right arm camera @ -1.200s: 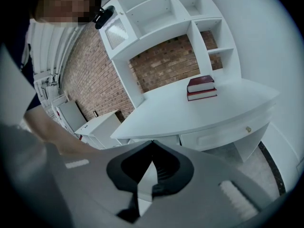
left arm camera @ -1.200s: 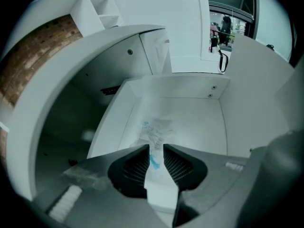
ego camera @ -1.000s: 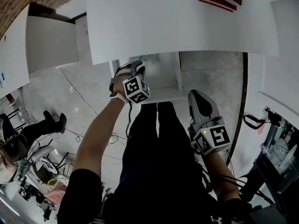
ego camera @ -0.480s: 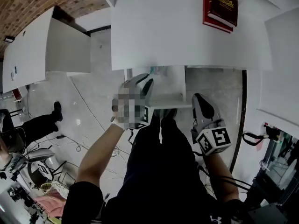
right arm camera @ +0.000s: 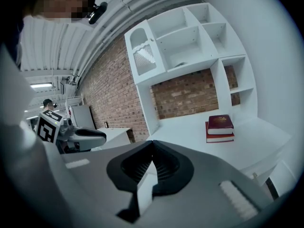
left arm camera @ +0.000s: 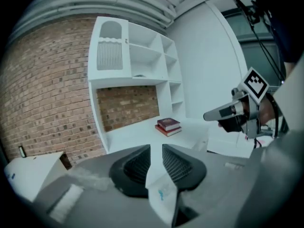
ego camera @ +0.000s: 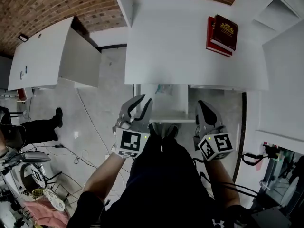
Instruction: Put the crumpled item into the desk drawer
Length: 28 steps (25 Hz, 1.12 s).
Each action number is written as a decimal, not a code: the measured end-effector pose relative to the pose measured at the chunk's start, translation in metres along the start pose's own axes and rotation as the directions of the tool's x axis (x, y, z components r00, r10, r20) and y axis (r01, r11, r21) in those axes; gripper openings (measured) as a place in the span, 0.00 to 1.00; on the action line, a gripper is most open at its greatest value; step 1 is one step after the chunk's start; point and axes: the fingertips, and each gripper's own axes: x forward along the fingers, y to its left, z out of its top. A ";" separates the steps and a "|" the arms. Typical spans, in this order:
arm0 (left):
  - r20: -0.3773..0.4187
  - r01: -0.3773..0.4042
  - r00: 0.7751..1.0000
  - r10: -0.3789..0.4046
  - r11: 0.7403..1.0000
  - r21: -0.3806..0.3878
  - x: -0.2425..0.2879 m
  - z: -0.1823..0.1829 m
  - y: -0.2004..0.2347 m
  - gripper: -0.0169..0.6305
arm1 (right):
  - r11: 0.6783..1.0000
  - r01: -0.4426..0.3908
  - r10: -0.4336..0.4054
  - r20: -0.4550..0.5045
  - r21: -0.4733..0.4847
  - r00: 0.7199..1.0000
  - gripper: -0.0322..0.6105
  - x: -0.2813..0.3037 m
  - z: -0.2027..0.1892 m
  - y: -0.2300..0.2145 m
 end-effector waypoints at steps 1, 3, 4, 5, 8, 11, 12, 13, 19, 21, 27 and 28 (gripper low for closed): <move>0.014 -0.011 1.000 0.011 1.000 -0.022 -0.006 0.006 0.002 0.16 | 1.000 -0.002 0.003 0.010 -0.004 1.000 0.05 0.000 0.005 0.002; 0.037 -0.025 0.999 0.027 0.998 -0.062 -0.018 0.016 0.005 0.16 | 1.000 -0.006 0.007 0.032 -0.009 0.999 0.05 -0.002 0.017 0.008; 0.048 -0.029 0.998 0.032 0.997 -0.072 -0.023 0.022 0.006 0.16 | 1.000 -0.007 0.008 0.045 -0.011 0.999 0.05 -0.003 0.023 0.011; 0.059 -0.032 0.998 0.036 0.997 -0.076 -0.027 0.027 0.007 0.15 | 1.000 -0.007 0.008 0.059 -0.012 0.998 0.05 -0.004 0.029 0.013; 0.090 -0.040 0.995 0.047 0.996 -0.074 -0.037 0.043 0.011 0.14 | 1.000 -0.001 0.003 0.098 -0.021 0.995 0.05 -0.007 0.047 0.016; 0.120 -0.055 0.991 0.066 0.995 -0.088 -0.045 0.058 0.019 0.14 | 0.999 -0.001 0.006 0.122 -0.040 0.993 0.05 -0.009 0.060 0.018; 0.129 -0.061 0.989 0.073 0.994 -0.095 -0.047 0.062 0.021 0.14 | 0.999 -0.001 0.007 0.128 -0.046 0.992 0.05 -0.010 0.064 0.019; 0.138 -0.066 0.987 0.080 0.993 -0.102 -0.048 0.066 0.023 0.14 | 0.999 0.000 0.007 0.135 -0.052 0.991 0.05 -0.011 0.067 0.020; 0.189 -0.075 0.977 0.099 0.989 -0.128 -0.053 0.089 0.031 0.12 | 0.998 -0.003 0.015 0.169 -0.070 0.986 0.05 -0.014 0.082 0.025; 0.205 -0.073 0.973 0.103 0.986 -0.149 -0.054 0.098 0.032 0.12 | 0.997 -0.002 0.015 0.174 -0.076 0.985 0.05 -0.015 0.086 0.027; 0.248 -0.065 0.964 0.100 0.987 -0.145 -0.055 0.115 0.031 0.10 | 0.995 0.002 0.018 0.204 -0.096 0.979 0.05 -0.020 0.103 0.029; 0.253 -0.064 0.962 0.102 0.986 -0.153 -0.055 0.118 0.031 0.09 | 0.995 0.003 0.018 0.211 -0.098 0.977 0.05 -0.021 0.105 0.029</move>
